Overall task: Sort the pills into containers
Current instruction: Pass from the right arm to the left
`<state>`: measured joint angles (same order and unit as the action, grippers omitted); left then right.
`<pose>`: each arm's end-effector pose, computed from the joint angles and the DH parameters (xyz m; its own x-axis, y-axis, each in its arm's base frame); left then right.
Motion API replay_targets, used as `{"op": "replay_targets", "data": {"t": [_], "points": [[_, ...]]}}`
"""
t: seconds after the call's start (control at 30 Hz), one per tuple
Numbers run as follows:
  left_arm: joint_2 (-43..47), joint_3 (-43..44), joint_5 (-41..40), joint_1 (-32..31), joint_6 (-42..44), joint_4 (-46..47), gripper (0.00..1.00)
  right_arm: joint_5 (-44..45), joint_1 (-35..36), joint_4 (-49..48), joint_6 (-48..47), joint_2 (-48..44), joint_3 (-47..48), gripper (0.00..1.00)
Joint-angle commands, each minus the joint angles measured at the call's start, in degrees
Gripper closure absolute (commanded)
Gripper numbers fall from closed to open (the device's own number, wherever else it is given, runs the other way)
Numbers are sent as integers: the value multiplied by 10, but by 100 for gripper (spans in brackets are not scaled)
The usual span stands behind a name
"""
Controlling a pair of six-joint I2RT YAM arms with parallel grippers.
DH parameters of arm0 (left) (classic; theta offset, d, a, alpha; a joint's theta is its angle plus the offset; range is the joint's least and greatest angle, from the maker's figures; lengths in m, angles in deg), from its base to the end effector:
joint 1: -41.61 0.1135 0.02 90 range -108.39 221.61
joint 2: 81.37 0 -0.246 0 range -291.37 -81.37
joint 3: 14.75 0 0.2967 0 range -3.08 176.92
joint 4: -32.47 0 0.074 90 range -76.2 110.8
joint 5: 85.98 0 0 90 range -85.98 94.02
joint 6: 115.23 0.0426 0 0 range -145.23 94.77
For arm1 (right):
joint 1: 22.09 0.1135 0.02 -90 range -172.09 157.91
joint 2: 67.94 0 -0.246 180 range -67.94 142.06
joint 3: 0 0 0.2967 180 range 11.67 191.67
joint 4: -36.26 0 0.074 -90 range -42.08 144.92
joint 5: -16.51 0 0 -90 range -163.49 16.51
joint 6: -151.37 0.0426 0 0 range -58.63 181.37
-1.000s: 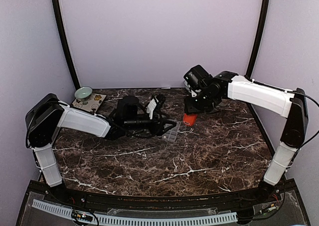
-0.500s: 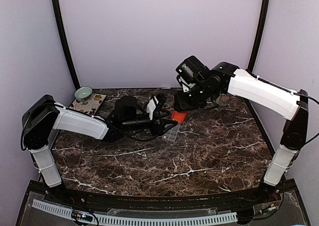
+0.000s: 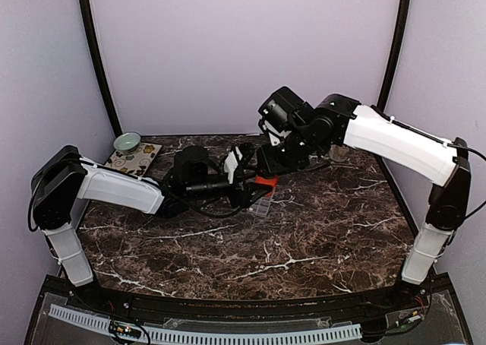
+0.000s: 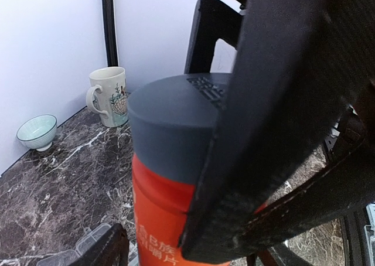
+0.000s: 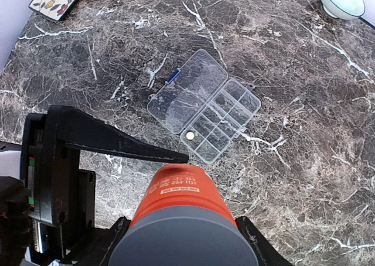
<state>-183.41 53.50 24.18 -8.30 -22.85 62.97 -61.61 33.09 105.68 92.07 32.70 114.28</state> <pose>0.2668 -0.3397 0.1825 0.0021 0.0580 -0.9983 0.9405 0.3392 0.0217 0.2463 0.3388 0.3296 -0.7824 -0.2499 -0.5705 -0.3929 0.9088 0.1407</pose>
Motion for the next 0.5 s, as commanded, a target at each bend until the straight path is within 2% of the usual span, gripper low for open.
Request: {"op": "replay_targets", "data": {"t": [0.0,0.47], "points": [[27,-3,18,-8,3,20,30,-3,10,-2,2,5,30,58],[31,-2,12,-19,1,40,35,-20,25,-8,7,-3,23,58]]}}
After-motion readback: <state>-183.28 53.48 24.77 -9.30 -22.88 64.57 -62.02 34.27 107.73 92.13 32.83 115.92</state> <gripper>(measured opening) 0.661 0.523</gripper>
